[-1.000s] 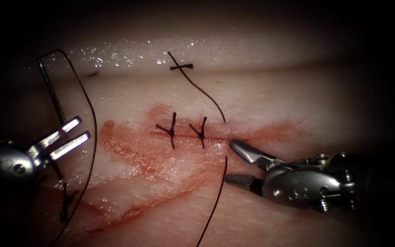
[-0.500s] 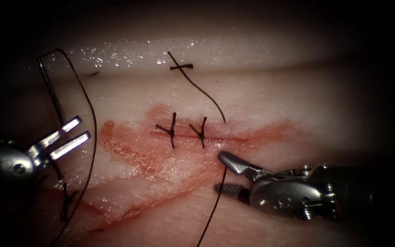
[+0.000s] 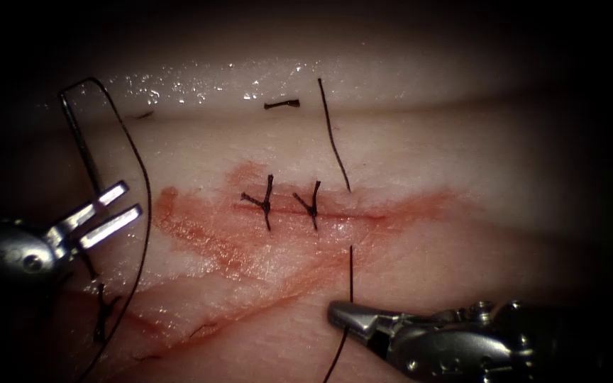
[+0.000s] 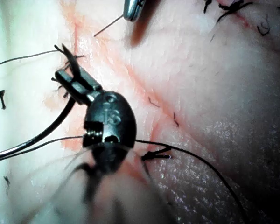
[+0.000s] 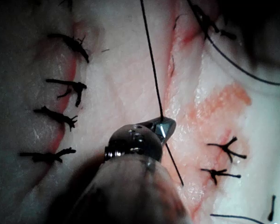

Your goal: Wound Closure

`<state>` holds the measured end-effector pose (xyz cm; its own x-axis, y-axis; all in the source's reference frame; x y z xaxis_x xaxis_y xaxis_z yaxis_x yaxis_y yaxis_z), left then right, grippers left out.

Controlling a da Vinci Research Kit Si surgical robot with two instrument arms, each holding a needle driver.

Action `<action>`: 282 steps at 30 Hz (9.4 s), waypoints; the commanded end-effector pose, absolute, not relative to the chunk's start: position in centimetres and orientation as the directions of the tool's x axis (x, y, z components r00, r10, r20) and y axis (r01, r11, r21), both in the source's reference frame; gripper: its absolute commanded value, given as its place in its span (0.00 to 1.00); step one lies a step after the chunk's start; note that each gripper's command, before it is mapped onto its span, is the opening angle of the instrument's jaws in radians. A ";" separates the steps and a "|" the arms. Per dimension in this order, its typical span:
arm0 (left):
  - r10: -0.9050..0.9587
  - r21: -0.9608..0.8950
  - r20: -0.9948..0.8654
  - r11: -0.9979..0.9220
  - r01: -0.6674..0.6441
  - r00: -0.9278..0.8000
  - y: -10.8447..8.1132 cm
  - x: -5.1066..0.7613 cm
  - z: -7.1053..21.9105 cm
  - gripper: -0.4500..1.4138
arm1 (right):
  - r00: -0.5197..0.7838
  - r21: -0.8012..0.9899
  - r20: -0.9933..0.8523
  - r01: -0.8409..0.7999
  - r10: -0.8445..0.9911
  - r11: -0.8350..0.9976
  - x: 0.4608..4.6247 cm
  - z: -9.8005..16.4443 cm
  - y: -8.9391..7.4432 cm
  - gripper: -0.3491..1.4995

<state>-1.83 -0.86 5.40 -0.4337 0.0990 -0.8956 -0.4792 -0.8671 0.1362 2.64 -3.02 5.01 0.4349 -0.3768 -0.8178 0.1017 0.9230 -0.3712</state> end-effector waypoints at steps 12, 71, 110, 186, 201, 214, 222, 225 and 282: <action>0.099 0.132 -0.896 -0.871 -0.473 -0.432 -0.9 -1.94 5.5 0.00 | 0.441 -0.300 -0.842 0.094 -0.310 0.949 2.91 4.7 -2.9 0.90; 0.149 0.040 -0.852 -0.937 -0.347 -0.503 -1.3 -2.84 7.0 0.00 | -0.002 0.662 -0.452 -0.670 0.892 0.334 2.63 6.7 -1.3 0.93; 0.064 0.339 -0.568 -0.891 -0.304 -0.820 -0.8 -1.86 6.7 0.84 | -0.133 0.595 -0.747 -0.572 0.652 0.565 2.45 5.7 -0.9 0.81; -0.590 0.555 -0.804 -0.788 0.265 -0.072 -2.1 -3.54 6.0 0.50 | 0.310 0.039 -0.942 -0.281 0.129 0.959 2.00 5.2 -1.8 0.87; -0.553 0.517 -0.825 -0.821 0.242 -0.114 -1.4 -3.44 5.9 0.00 | 0.511 -0.252 -0.818 0.096 -0.265 0.963 2.57 4.8 -2.2 0.86; -0.528 0.492 -0.840 -0.838 0.235 -0.127 -1.3 -3.41 5.9 0.00 | 0.500 -0.411 -0.762 0.120 -0.413 0.904 2.84 4.6 -2.2 0.83; -0.505 0.467 -0.851 -0.854 0.231 -0.144 -1.3 -3.38 5.9 0.00 | 0.479 -0.447 -0.751 0.138 -0.454 0.884 2.82 4.6 -2.3 0.00; -0.504 0.467 -0.851 -0.854 0.230 -0.145 -1.3 -3.38 5.9 0.17 | 0.476 -0.470 -0.735 0.154 -0.482 0.869 2.80 4.7 -2.3 0.00; -0.473 0.456 -0.870 -0.879 0.141 -0.137 -1.5 -3.77 5.8 0.75 | 0.483 -0.351 -0.809 0.059 -0.335 0.934 2.41 5.6 -1.1 0.00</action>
<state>-3.72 -1.45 5.76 -0.1386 -0.4711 -0.8711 0.1405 -0.8800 0.4536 2.32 -1.14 5.54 0.4849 -0.3340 -0.8083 0.0587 0.9346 -0.3509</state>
